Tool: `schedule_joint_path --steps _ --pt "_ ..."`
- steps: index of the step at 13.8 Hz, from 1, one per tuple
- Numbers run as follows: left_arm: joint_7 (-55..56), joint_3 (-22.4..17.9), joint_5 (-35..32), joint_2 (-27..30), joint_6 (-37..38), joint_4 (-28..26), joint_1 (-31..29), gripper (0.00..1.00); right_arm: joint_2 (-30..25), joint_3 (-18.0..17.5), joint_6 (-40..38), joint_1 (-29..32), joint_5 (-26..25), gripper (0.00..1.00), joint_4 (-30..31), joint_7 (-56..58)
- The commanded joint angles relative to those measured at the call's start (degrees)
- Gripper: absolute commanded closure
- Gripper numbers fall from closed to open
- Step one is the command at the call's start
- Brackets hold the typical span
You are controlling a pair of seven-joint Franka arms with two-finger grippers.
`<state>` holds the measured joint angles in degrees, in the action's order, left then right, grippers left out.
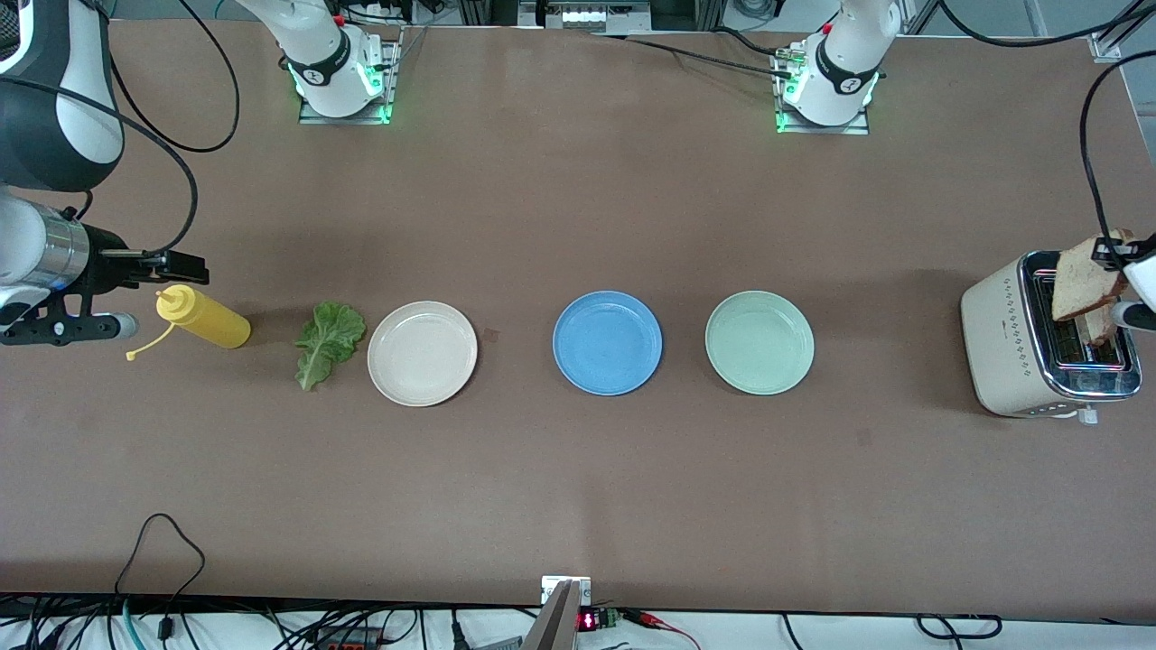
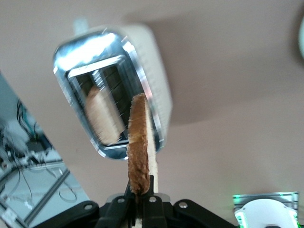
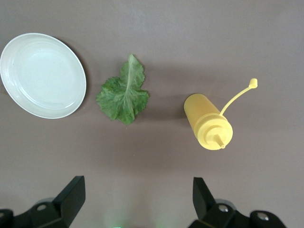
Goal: Make sandwich in blue plate with both arms
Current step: 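Grasp a bread slice with the left gripper and lift it from the toaster, then place the bread on the blue plate while the right gripper grasps lettuce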
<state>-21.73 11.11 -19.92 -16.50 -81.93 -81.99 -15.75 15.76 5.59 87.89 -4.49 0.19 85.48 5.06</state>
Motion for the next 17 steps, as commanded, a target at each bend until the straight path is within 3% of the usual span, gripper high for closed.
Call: schedule_joint_path --steps 1,4,6,11,15,17 --pt "-0.3 4.3 1.6 -1.3 1.3 1.9 1.0 0.96 -0.3 0.0 -0.6 1.1 0.8 0.0 0.2 0.7" --pt "2.7 5.1 10.8 -2.2 1.3 1.7 2.6 0.96 1.2 0.0 4.2 0.8 0.4 0.0 3.2 0.7" --pt "3.4 5.2 15.7 -3.3 1.4 1.7 4.9 0.96 0.8 -0.1 13.4 0.3 0.5 0.0 10.0 0.7" --pt "4.3 5.2 36.6 -8.1 0.6 1.7 10.2 0.96 2.2 -0.2 36.6 0.0 0.6 0.0 24.5 -0.7" --pt "4.4 5.3 56.8 -16.5 -6.0 1.4 12.9 0.96 9.3 -0.3 47.7 -0.7 0.8 0.0 25.9 -3.6" --pt "3.5 5.3 62.3 -20.1 -12.3 1.0 15.6 0.98 12.7 -0.4 52.2 -0.7 0.9 0.0 25.9 -4.8"
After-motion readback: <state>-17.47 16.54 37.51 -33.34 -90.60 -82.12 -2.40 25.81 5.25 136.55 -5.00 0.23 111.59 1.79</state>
